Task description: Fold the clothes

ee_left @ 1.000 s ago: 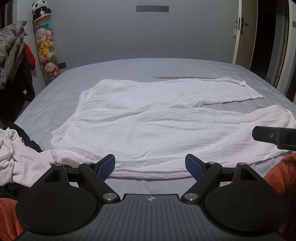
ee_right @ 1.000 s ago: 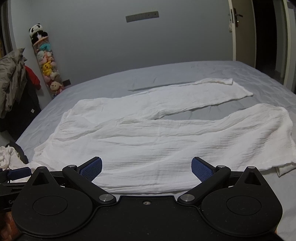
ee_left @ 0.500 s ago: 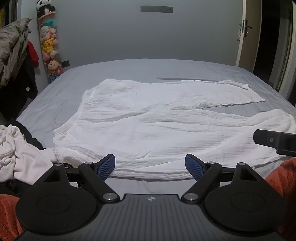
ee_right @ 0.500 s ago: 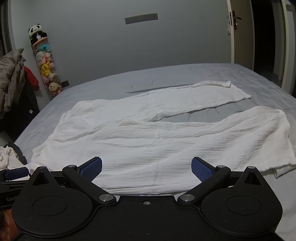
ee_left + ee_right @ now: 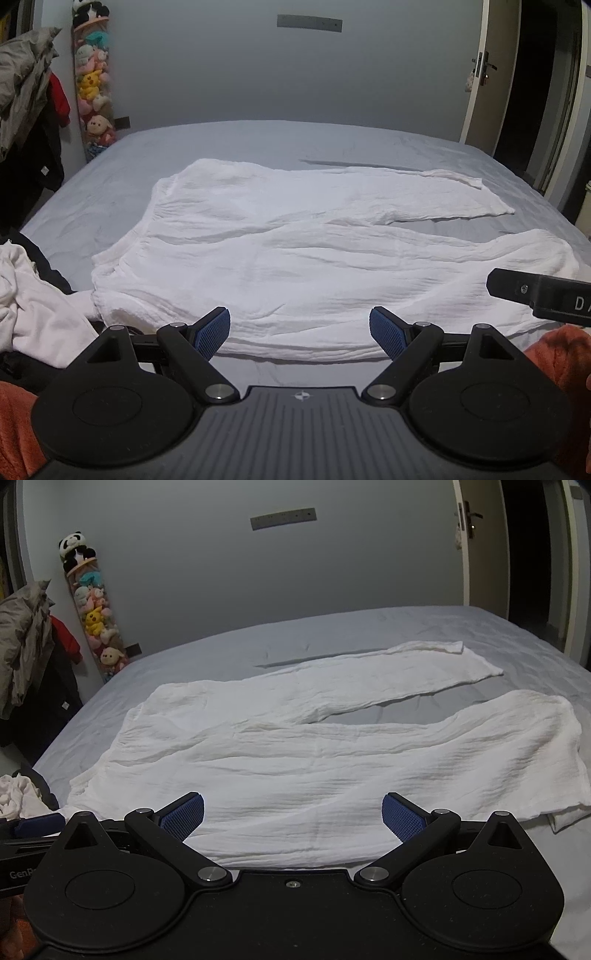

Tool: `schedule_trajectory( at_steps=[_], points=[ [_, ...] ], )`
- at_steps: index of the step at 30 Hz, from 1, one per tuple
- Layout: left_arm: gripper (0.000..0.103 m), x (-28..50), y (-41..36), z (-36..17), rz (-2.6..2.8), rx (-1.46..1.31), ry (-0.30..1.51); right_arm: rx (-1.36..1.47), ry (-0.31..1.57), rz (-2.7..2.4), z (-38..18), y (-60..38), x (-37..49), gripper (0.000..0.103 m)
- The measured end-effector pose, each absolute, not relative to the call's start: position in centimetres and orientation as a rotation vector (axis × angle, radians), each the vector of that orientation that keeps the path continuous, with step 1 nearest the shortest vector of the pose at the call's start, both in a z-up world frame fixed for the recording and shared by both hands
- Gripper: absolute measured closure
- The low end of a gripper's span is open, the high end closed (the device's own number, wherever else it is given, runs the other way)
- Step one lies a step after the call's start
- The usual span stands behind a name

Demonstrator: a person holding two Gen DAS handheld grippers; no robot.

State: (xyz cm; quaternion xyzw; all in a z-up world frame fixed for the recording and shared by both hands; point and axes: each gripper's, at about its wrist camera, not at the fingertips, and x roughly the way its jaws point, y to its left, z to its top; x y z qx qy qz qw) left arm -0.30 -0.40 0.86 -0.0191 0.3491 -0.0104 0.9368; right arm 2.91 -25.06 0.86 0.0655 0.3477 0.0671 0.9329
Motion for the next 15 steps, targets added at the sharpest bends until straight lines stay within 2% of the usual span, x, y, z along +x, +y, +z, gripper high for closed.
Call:
schedule_trajectory(
  at_steps=[15],
  points=[
    [0.020, -0.45, -0.76, 0.81, -0.025, 0.004, 0.679, 0.138, 0.715, 0.145, 0.69, -25.18, 3.04, 0.001]
  ],
)
